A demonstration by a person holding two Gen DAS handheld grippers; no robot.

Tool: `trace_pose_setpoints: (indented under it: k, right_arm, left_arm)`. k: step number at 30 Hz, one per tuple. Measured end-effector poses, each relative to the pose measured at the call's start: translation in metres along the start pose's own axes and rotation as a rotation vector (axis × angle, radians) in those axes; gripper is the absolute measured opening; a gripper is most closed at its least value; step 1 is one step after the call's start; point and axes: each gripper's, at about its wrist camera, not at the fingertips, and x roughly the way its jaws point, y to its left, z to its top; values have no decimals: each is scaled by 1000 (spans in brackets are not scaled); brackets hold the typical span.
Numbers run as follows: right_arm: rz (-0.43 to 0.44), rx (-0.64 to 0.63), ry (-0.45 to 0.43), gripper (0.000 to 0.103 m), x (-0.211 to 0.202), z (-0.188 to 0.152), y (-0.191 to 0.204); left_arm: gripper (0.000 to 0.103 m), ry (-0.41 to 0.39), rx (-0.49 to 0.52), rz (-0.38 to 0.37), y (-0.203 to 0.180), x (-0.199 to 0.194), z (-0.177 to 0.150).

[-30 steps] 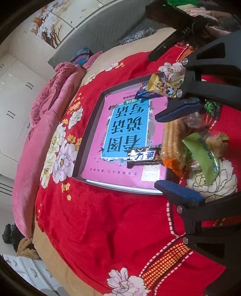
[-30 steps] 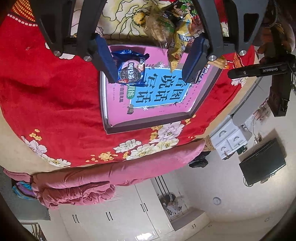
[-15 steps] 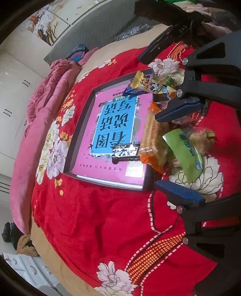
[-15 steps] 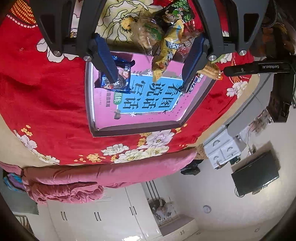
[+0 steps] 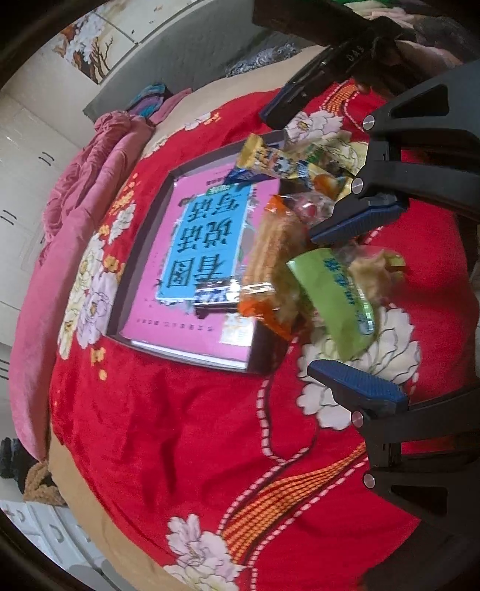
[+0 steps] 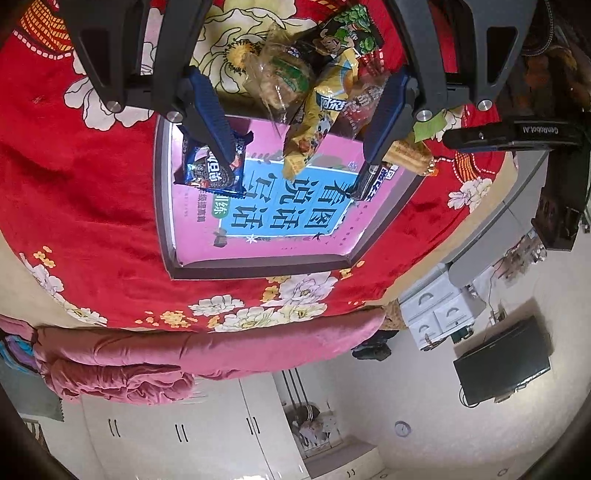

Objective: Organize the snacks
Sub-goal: 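Open both tools to release the snacks and withdraw toward the pile, then grasp the green milk-candy bag with the left tool while the right tool grasps the yellow stick snack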

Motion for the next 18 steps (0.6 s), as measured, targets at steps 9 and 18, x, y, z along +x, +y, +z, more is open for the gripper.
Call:
trace_pose_setpoints:
  k: [9,18]
  right_arm:
    - [-11,-46,28,71,8,-5,10]
    - [18,-27,24,71,9,-6,10]
  left_arm:
    - [67,60,16,11,-11,13,-23]
    - [67,113,3,14,-15,26,-39]
